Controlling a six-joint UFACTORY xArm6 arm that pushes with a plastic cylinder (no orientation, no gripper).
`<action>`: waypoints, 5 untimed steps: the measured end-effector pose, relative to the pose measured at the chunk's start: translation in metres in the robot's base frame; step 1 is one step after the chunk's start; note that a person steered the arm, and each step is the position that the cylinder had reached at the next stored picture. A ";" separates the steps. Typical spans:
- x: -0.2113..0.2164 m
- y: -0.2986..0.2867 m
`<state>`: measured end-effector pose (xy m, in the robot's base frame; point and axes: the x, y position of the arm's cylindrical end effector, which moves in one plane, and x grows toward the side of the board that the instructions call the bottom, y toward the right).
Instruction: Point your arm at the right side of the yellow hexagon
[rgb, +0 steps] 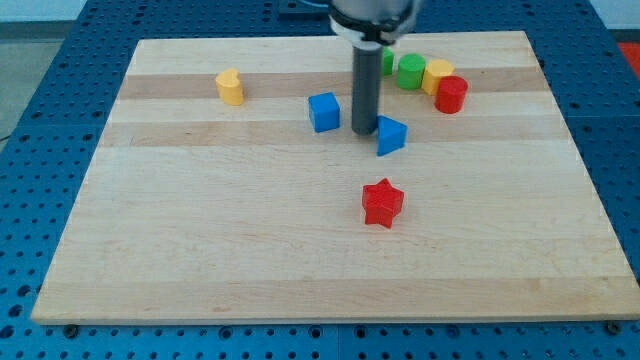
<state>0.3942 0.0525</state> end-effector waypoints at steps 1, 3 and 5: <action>0.006 0.072; -0.075 0.173; -0.125 0.129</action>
<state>0.2692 0.1811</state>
